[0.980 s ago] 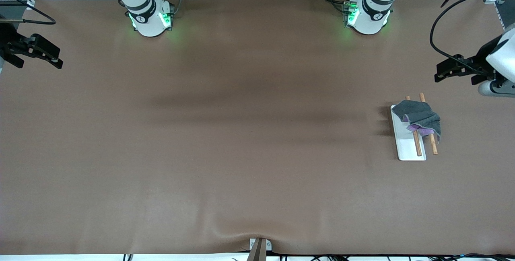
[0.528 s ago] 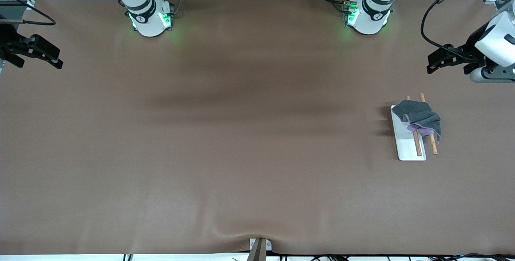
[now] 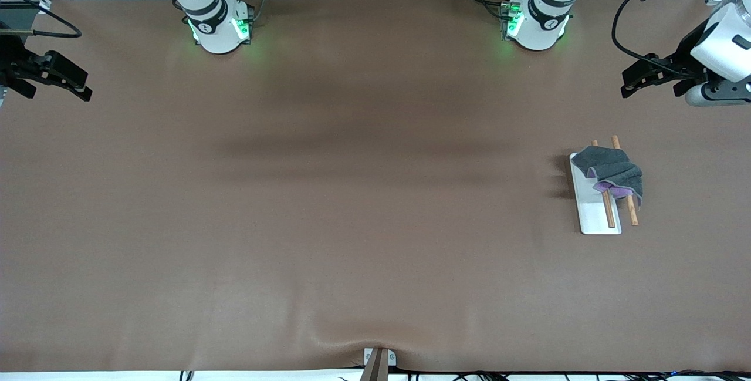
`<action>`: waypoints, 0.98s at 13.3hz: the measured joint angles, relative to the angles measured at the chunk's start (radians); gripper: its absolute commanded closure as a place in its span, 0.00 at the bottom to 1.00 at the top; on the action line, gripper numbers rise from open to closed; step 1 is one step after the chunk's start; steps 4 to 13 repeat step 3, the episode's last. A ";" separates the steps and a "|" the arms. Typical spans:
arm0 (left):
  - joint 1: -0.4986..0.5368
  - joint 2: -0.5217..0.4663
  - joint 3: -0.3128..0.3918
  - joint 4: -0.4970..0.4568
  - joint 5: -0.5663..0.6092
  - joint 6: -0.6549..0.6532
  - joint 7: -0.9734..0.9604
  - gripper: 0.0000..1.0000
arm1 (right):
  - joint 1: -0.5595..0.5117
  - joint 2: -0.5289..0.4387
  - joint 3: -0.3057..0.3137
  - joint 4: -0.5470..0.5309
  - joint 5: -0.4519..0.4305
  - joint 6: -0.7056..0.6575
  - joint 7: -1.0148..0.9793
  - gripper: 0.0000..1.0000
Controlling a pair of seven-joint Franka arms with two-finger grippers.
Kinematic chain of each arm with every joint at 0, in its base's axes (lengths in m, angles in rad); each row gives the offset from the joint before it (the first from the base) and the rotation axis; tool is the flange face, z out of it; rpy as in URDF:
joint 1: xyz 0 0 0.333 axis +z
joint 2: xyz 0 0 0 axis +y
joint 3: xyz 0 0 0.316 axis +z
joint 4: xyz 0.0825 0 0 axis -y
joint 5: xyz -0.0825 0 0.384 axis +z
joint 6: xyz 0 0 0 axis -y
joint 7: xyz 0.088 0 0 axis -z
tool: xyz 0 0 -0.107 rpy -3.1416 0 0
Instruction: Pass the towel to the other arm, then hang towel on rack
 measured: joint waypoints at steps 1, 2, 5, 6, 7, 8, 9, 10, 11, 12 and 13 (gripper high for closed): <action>0.000 0.000 0.000 0.001 0.000 0.000 -0.025 0.00 | 0.000 0.000 0.000 0.000 0.000 0.000 0.000 0.00; -0.001 0.000 0.000 0.003 0.000 -0.001 -0.050 0.00 | 0.000 0.000 0.000 0.000 0.000 -0.001 0.000 0.00; -0.003 -0.001 0.000 0.006 0.000 -0.005 -0.067 0.00 | 0.000 0.001 0.000 0.000 0.000 -0.001 0.000 0.00; -0.003 -0.001 0.000 0.006 0.000 -0.005 -0.067 0.00 | 0.000 0.001 0.000 0.000 0.000 -0.001 0.000 0.00; -0.003 -0.001 0.000 0.006 0.000 -0.005 -0.067 0.00 | 0.000 0.001 0.000 0.000 0.000 -0.001 0.000 0.00; -0.003 -0.001 0.000 0.006 0.000 -0.005 -0.067 0.00 | 0.000 0.001 0.000 0.000 0.000 -0.001 0.000 0.00; -0.003 -0.001 0.000 0.006 0.000 -0.005 -0.067 0.00 | 0.000 0.001 0.000 0.000 0.000 -0.001 0.000 0.00; -0.003 -0.001 0.000 0.006 0.000 -0.005 -0.067 0.00 | 0.000 0.001 0.000 0.000 0.000 -0.001 0.000 0.00; -0.003 -0.001 0.000 0.006 0.000 -0.005 -0.067 0.00 | 0.000 0.001 0.000 0.000 0.000 -0.001 0.000 0.00; -0.003 -0.001 0.000 0.006 0.000 -0.005 -0.067 0.00 | 0.000 0.001 0.000 0.000 0.000 -0.001 0.000 0.00; -0.003 -0.001 0.000 0.006 0.000 -0.005 -0.067 0.00 | 0.000 0.001 0.000 0.000 0.000 -0.001 0.000 0.00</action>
